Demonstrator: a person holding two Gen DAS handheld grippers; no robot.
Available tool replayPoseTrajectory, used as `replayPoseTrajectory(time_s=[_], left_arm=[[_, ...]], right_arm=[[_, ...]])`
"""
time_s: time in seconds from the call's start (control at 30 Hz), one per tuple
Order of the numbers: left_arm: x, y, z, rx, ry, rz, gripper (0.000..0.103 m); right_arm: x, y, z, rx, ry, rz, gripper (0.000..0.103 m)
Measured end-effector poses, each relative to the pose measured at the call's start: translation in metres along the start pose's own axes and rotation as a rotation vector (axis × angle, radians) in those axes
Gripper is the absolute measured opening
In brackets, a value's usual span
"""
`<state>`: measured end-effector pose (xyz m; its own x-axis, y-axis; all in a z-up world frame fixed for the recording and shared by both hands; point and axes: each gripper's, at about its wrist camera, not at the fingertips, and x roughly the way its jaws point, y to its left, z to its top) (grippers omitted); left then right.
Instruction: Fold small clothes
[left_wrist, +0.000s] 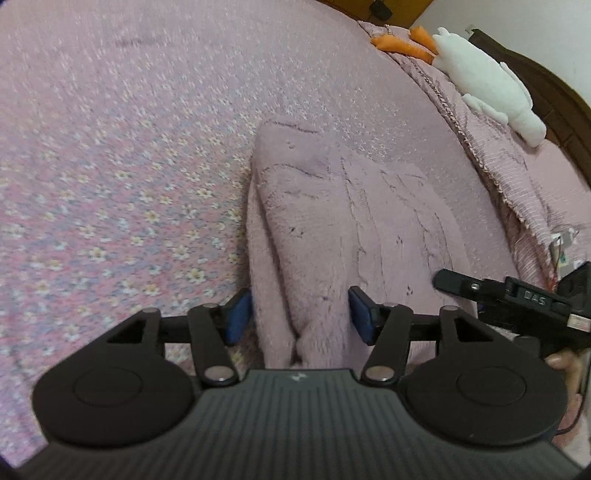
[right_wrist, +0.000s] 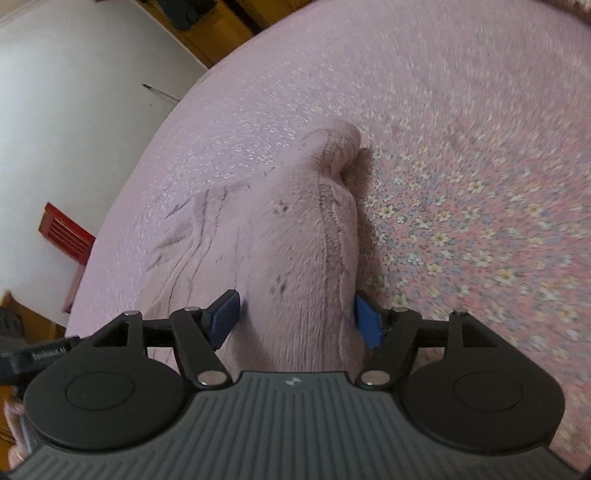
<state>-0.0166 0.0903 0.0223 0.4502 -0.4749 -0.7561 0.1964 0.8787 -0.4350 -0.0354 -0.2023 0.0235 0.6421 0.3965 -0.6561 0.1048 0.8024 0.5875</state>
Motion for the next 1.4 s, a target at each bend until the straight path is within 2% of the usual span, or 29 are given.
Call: replayPoseTrajectory(time_s=[0.13, 0.3, 0.37, 0.43, 0.6, 0.7, 0.73, 0.77, 0.8, 0.9, 0.97, 1.1, 1.4], left_arm=[[-0.025, -0.010, -0.012, 0.024, -0.028, 0.014, 0.058], [-0.048, -0.024, -0.028, 0.086, -0.034, 0.056, 0.059], [-0.050, -0.028, -0.037, 0.092, -0.037, 0.081, 0.065], [-0.048, -0.032, -0.049, 0.091, -0.057, 0.134, 0.072], [-0.026, -0.049, -0.074, 0.159, -0.080, 0.300, 0.075], [-0.012, -0.055, -0.089, 0.206, -0.077, 0.346, 0.077], [-0.006, -0.059, -0.094, 0.227, -0.074, 0.364, 0.082], [0.000, -0.062, -0.098, 0.243, -0.066, 0.380, 0.087], [0.005, -0.064, -0.101, 0.253, -0.056, 0.396, 0.087], [0.020, -0.063, -0.108, 0.235, -0.007, 0.446, 0.088], [0.023, -0.062, -0.110, 0.219, -0.023, 0.471, 0.096], [0.025, -0.055, -0.110, 0.169, -0.027, 0.483, 0.103], [0.023, -0.050, -0.113, 0.172, -0.037, 0.488, 0.103]], right_arm=[[-0.031, 0.007, -0.016, -0.045, -0.021, -0.020, 0.082], [-0.049, 0.011, -0.042, -0.108, -0.022, -0.097, 0.084], [-0.051, 0.016, -0.056, -0.148, -0.020, -0.139, 0.090], [-0.049, 0.021, -0.070, -0.192, -0.033, -0.179, 0.095], [-0.030, 0.027, -0.102, -0.279, -0.048, -0.258, 0.103], [-0.014, 0.027, -0.114, -0.304, -0.057, -0.315, 0.103], [-0.008, 0.026, -0.118, -0.309, -0.052, -0.337, 0.103], [-0.003, 0.025, -0.121, -0.311, -0.032, -0.353, 0.103], [0.002, 0.024, -0.122, -0.311, -0.009, -0.358, 0.103], [0.009, 0.026, -0.127, -0.340, -0.011, -0.385, 0.103], [0.011, 0.027, -0.129, -0.351, -0.009, -0.402, 0.103], [0.018, 0.032, -0.134, -0.354, -0.024, -0.444, 0.103], [0.019, 0.035, -0.138, -0.332, -0.035, -0.468, 0.103]])
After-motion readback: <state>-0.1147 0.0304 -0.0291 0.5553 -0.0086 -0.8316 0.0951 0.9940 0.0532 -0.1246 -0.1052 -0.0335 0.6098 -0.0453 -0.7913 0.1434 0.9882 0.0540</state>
